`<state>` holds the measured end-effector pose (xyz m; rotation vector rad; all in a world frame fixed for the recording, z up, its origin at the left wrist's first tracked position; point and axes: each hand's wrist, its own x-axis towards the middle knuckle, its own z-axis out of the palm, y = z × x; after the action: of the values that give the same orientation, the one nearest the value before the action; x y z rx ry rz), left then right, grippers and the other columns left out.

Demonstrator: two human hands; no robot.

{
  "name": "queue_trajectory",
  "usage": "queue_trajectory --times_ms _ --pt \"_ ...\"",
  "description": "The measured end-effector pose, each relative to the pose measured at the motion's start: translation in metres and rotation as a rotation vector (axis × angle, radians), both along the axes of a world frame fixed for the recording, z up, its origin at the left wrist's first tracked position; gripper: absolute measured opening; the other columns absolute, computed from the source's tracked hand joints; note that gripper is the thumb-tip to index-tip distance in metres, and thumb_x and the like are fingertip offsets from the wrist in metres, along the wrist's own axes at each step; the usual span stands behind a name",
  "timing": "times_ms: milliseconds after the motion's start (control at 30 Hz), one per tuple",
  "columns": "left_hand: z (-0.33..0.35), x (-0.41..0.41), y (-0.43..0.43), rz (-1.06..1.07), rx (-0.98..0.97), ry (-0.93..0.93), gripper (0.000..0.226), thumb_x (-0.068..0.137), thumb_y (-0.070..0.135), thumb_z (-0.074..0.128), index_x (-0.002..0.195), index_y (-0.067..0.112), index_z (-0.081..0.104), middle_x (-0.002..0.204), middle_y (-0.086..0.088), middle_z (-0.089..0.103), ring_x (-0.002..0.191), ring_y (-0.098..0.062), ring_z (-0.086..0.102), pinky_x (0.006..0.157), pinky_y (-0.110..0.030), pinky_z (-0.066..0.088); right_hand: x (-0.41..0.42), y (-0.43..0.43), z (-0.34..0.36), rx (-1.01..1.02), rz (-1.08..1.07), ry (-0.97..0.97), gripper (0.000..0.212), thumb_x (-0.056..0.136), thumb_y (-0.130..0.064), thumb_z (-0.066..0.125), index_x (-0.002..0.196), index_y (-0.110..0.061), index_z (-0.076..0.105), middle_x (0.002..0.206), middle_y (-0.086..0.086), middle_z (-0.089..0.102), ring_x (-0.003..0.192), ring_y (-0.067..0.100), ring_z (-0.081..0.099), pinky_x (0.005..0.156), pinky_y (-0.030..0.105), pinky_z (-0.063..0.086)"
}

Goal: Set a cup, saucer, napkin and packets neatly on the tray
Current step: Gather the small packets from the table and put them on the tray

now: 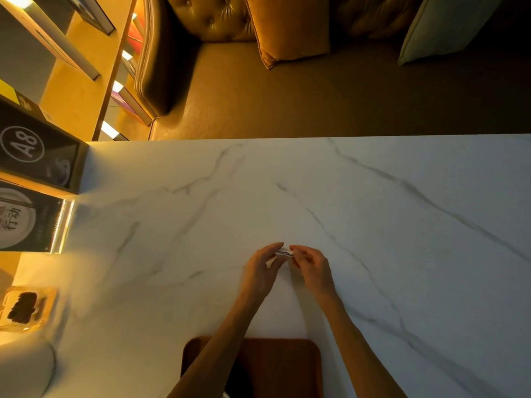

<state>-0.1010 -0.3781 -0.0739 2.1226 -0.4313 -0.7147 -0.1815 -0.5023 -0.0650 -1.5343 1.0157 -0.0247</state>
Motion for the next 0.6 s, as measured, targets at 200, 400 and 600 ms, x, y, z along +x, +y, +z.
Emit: queue_trajectory --times_ms 200,400,600 --pt "0.004 0.001 -0.002 0.046 0.007 -0.054 0.026 0.091 0.031 0.064 0.114 0.023 0.072 0.117 0.006 0.071 0.107 -0.006 0.065 0.096 -0.035 0.055 -0.003 -0.004 0.002 -0.073 0.006 -0.055 0.017 0.091 -0.027 0.062 0.104 -0.02 0.069 0.105 -0.001 0.067 0.097 0.013 0.064 0.082 0.02 0.052" --pt "0.011 0.008 -0.005 0.003 0.064 -0.013 0.024 0.094 0.039 0.057 0.103 0.025 0.074 0.1 0.009 0.076 0.09 -0.004 0.069 0.084 -0.034 0.059 -0.004 -0.009 0.011 -0.123 0.145 -0.006 0.025 0.091 -0.029 0.062 0.112 -0.018 0.068 0.107 -0.004 0.063 0.096 0.007 0.06 0.074 0.007 0.049" --pt "0.041 -0.007 0.015 0.184 -0.069 0.294 0.014 0.093 0.019 0.061 0.096 0.016 0.074 0.085 -0.002 0.075 0.077 -0.019 0.071 0.074 -0.039 0.061 -0.026 -0.004 0.037 -0.029 0.166 0.03 0.03 0.093 -0.031 0.058 0.117 -0.016 0.066 0.092 0.0 0.068 0.07 0.006 0.058 0.053 0.009 0.046"
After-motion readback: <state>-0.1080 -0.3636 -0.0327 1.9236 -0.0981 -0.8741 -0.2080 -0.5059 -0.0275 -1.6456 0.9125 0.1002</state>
